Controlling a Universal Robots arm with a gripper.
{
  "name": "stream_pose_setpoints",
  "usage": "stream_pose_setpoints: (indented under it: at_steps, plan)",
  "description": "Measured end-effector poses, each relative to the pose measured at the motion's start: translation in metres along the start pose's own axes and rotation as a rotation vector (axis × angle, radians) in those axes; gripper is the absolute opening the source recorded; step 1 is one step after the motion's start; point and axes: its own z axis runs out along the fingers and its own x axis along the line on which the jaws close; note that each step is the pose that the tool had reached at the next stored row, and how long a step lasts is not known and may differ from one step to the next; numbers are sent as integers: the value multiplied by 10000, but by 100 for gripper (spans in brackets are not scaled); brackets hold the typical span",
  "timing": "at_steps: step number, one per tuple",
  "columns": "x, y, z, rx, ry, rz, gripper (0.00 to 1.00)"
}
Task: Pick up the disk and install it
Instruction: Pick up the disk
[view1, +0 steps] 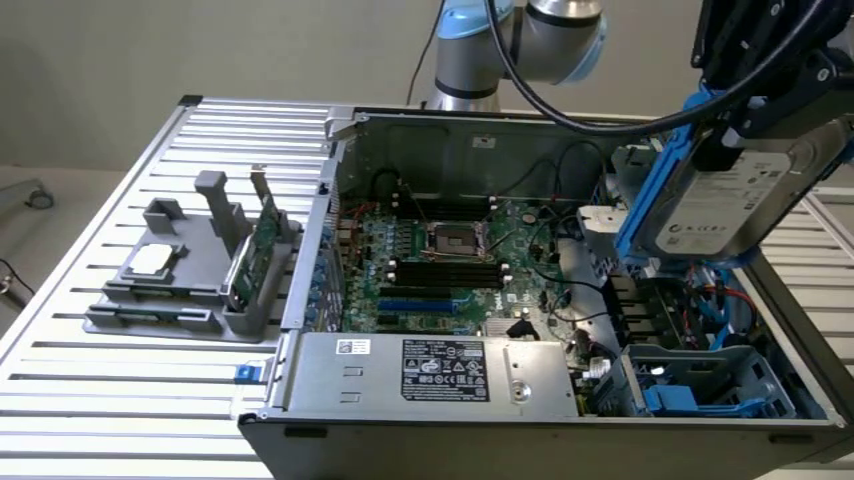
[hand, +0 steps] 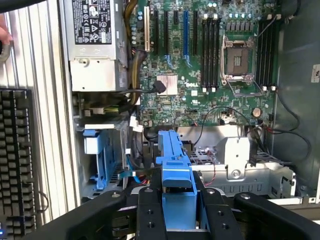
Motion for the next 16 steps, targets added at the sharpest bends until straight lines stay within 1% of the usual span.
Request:
stream_pose_setpoints:
  at_steps: [10,16]
  plan:
    - [331,-72,-85,-145,5,7,33]
    - [529,-97,-121,-225,5,11,33]
